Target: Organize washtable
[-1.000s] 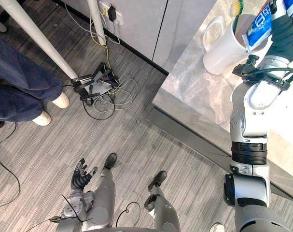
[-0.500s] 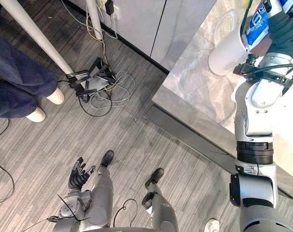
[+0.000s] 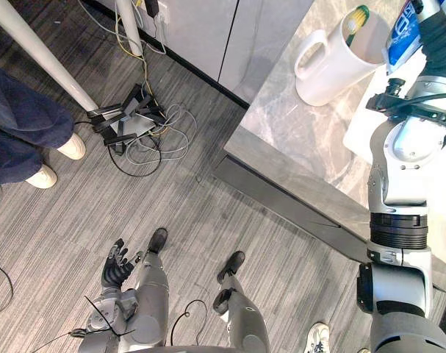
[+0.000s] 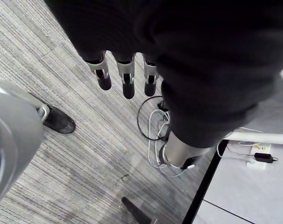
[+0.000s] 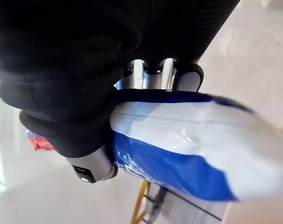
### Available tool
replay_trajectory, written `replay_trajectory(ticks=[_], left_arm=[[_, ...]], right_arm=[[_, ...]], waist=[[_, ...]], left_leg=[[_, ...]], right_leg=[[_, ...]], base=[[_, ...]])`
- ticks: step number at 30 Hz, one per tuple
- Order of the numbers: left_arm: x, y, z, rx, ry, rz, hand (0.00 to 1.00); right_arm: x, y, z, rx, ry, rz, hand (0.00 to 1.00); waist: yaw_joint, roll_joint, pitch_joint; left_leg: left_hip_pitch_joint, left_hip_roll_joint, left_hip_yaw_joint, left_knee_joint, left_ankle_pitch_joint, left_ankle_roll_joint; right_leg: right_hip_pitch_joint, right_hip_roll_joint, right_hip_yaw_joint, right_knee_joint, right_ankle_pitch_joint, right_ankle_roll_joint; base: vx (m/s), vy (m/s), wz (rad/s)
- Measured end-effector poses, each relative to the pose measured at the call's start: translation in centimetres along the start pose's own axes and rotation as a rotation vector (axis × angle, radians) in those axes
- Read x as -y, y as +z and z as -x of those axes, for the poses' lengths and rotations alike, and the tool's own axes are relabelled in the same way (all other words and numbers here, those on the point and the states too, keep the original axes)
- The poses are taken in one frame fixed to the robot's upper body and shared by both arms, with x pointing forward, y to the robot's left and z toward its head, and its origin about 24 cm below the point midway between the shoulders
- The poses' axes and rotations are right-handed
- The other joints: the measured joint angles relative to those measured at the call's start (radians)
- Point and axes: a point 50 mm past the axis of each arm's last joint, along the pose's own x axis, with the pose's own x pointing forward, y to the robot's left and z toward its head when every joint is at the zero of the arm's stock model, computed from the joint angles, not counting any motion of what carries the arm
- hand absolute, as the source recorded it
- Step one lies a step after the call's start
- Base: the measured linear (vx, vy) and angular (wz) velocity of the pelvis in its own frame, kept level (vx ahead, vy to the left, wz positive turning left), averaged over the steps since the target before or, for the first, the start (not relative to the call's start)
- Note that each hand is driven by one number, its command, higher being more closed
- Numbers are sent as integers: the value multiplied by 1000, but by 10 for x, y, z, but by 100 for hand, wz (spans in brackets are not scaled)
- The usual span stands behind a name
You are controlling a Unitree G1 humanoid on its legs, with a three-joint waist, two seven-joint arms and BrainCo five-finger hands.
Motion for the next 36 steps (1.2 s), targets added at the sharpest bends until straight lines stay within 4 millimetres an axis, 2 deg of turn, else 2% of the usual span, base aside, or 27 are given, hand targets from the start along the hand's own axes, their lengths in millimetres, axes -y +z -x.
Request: replay_trajectory(ticks=[11,14,19,23,29,33,36], left_arm=[[0,0,0,-1,-1,1,0],[0,0,0,-2,3,7,0],[5,-5,2,-22,5,29,0],[7,-7,3,-31,4,37,0],[11,-8,4,-37,-7,54,0],[13,-8,5,-42,-12,59,0],[14,-9,5,-44,-11,65,0]], right_arm=[[4,1,-2,-5,-16,-29,100],[6,2,-3,-4,-24,-33,100],[20,19,-8,70,-86,-43,100],[21,20,-8,75,-105,-44,100],[19,24,-14,95,-113,-64,100],[10,32,-23,126,-97,-102,100],[7,28,-23,109,-68,-84,100]], waist=[[0,1,-1],[2,2,-2],[18,27,-23],[25,33,-64],[26,37,-70],[29,61,-87],[30,65,-89]], left_leg=[[-7,0,11,17,-2,0],[-14,-2,14,17,-1,-2],[-24,-1,12,28,3,-9],[-31,-1,1,30,3,-9],[-33,5,0,30,2,-10],[-35,7,-1,30,2,-10],[-36,7,-2,30,3,-10]], right_leg=[[3,4,22,-15,-1,0],[-2,1,11,-15,-17,-12],[-2,1,-6,-15,-19,-10],[-3,1,-23,-15,-19,-10],[-2,0,-31,-15,-19,-10],[-2,1,-35,-15,-19,-10],[-2,1,-37,-16,-19,-10]], base=[[-36,-6,-2],[-27,-12,1],[4,3,2],[27,5,8],[3,1,2],[0,0,0],[0,0,0]])
